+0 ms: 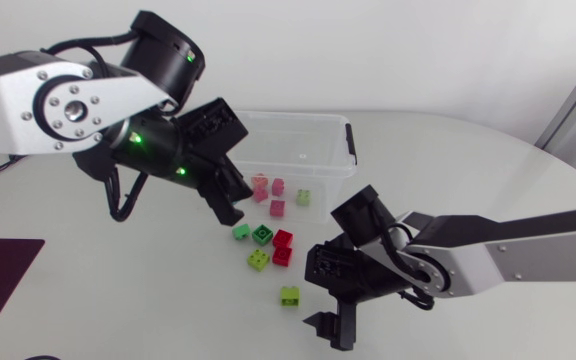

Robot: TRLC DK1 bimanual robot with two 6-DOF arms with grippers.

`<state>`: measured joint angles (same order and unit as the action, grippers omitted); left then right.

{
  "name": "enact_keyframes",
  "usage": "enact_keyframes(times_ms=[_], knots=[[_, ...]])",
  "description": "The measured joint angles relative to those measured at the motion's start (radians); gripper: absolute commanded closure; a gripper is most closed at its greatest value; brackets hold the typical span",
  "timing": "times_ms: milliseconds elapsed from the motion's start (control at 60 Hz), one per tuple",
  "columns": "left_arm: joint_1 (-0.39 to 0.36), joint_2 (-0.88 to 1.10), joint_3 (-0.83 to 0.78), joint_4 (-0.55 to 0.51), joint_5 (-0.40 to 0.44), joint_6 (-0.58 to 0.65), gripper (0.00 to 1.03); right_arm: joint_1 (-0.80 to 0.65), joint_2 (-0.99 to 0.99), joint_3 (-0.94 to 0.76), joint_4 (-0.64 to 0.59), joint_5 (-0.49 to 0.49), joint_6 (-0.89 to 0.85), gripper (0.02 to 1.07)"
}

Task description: Pick up the duplo bricks and place them in the container

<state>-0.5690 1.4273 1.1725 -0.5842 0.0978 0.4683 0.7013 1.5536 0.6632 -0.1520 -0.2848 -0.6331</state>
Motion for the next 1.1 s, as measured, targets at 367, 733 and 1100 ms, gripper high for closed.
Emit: enact_keyframes(times_ms=[367, 733, 1100], knots=[[0.039, 0.135, 0.212, 0.138, 0.051, -0.05, 0.81, 0.043, 0.104, 0.14, -0.039, 0.039, -0.021, 0.2], [0.039, 0.362, 0.321, 0.175, 0.045, -0.084, 0.06, 0.082, 0.15, 0.173, -0.114, 0.05, -0.031, 0.84], [0.108, 0.214, 0.286, 0.131, 0.032, -0.084, 0.05, 0.042, -0.014, 0.137, -0.187, 0.05, -0.035, 0.85]])
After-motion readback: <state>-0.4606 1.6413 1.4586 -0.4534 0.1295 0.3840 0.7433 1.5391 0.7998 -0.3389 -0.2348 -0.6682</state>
